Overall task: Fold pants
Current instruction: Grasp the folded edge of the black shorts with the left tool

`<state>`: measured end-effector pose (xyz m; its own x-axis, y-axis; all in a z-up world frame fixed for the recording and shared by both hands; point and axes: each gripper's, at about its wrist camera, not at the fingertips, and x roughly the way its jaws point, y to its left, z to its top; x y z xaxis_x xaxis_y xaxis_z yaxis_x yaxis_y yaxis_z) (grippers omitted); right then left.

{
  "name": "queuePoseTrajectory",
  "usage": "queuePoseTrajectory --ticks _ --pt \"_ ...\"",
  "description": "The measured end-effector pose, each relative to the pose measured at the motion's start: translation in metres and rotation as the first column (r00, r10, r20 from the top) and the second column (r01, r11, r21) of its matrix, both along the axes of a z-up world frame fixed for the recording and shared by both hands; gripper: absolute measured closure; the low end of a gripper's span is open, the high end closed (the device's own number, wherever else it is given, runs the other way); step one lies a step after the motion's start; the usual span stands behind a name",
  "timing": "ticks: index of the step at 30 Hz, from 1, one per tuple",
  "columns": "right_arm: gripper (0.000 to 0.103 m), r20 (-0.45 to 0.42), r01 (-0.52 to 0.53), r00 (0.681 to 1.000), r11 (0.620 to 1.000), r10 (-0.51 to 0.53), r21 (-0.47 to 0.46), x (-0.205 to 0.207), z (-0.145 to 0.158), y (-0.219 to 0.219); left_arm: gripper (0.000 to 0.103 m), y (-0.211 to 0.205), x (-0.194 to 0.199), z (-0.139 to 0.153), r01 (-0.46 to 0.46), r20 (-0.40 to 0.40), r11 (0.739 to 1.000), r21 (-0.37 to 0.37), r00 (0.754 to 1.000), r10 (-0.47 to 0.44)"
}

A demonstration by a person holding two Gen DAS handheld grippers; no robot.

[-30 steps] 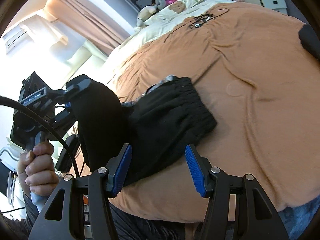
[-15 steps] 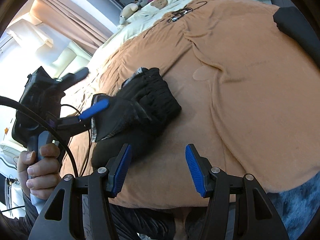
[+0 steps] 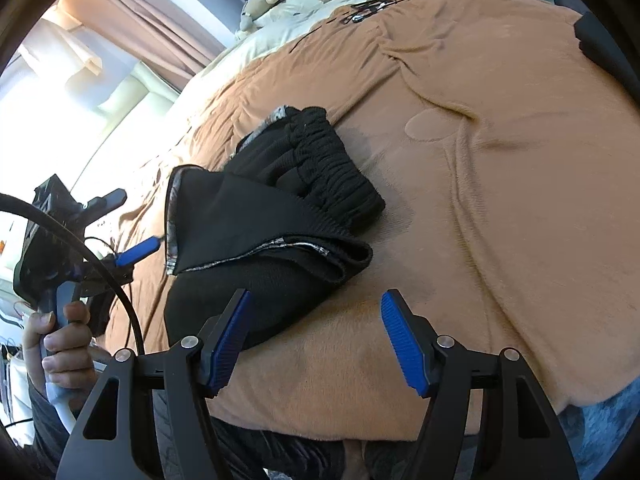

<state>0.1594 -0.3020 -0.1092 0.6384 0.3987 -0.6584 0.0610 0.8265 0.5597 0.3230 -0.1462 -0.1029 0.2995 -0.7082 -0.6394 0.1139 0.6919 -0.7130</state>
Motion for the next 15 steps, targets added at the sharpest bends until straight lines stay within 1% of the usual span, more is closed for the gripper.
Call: queuePoseTrajectory --ticks 5,10,15 --pt "0.038 -0.010 -0.001 1.000 1.000 0.001 -0.013 0.009 -0.003 0.006 0.020 0.033 0.001 -0.015 -0.057 -0.043 0.998 0.039 0.997 0.059" --pt "0.038 -0.022 -0.003 1.000 1.000 0.003 -0.022 0.015 -0.008 0.011 0.019 0.049 0.000 -0.033 -0.082 -0.085 0.992 0.093 0.992 0.090" --pt "0.038 -0.038 -0.003 0.999 1.000 0.003 -0.020 0.018 -0.012 0.012 0.019 0.059 0.001 -0.051 -0.100 -0.125 0.990 0.102 0.986 0.112"
